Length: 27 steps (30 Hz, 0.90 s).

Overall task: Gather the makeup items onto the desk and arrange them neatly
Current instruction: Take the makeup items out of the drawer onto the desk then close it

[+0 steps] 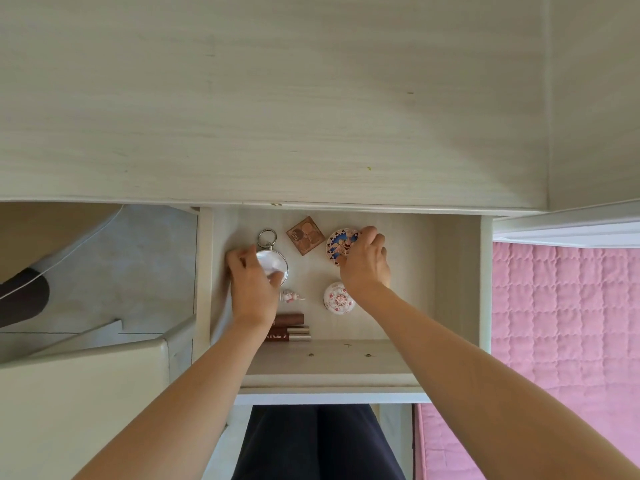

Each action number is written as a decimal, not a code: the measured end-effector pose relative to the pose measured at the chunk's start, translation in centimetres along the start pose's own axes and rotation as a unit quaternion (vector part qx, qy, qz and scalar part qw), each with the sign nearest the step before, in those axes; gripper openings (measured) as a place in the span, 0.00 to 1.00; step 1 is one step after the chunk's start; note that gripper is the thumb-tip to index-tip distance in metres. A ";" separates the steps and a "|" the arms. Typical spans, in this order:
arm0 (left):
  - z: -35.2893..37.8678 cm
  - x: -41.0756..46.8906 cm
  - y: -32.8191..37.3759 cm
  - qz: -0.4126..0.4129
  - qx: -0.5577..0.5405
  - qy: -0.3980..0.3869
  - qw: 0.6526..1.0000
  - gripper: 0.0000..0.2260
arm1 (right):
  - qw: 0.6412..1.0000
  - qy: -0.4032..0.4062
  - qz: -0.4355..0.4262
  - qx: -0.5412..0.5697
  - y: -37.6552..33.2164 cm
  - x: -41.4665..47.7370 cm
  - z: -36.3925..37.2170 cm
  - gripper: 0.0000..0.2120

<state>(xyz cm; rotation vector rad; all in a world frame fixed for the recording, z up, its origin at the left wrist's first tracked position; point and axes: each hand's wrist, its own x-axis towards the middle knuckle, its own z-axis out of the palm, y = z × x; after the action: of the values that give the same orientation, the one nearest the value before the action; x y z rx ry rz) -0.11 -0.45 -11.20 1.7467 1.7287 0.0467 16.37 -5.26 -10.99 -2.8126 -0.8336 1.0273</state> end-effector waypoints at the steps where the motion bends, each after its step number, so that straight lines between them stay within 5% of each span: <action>1: -0.1 -0.1 0.1 0.000 -0.008 0.002 1.000 0.26 | 1.000 0.007 -0.004 0.003 0.0 -0.1 0.1 0.25; 20: -3.7 -2.0 2.0 -0.012 -0.146 -0.010 0.989 0.17 | 0.972 -0.019 -0.017 0.234 0.7 -4.2 -3.5 0.22; 27: -8.0 -4.1 3.7 -0.067 -0.268 -0.016 0.961 0.17 | 0.958 -0.010 -0.038 0.285 0.5 -8.7 -6.3 0.19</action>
<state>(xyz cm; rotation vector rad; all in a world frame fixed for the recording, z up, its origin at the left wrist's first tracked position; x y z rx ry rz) -1.17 -0.32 -1.52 1.2247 1.6153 0.3888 14.83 -9.09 -1.03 -2.2712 -0.5273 1.0746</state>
